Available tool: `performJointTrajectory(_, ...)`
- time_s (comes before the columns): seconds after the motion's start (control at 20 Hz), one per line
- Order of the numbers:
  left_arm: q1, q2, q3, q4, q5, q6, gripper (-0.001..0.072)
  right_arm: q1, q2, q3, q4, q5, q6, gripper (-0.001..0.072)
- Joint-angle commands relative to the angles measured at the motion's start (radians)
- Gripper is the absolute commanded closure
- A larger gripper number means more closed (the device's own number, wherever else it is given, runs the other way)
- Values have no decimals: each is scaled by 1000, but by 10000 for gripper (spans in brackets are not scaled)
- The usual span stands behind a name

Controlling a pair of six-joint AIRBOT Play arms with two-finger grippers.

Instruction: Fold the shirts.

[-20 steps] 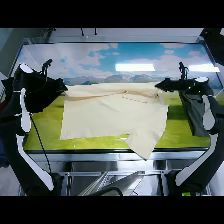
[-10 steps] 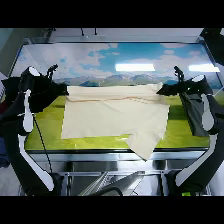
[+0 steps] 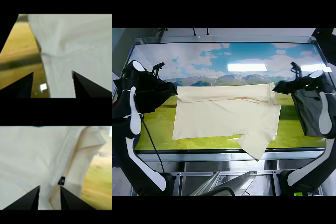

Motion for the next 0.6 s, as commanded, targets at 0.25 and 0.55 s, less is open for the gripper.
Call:
performJointTrajectory(0.25,101,403,-820,60,111,2,183,-284,421,-477,-55,197,188,392)
performJointTrajectory(0.55,32,463,-1049,-116,277,90,184,-343,643,-854,-61,166,190,203)
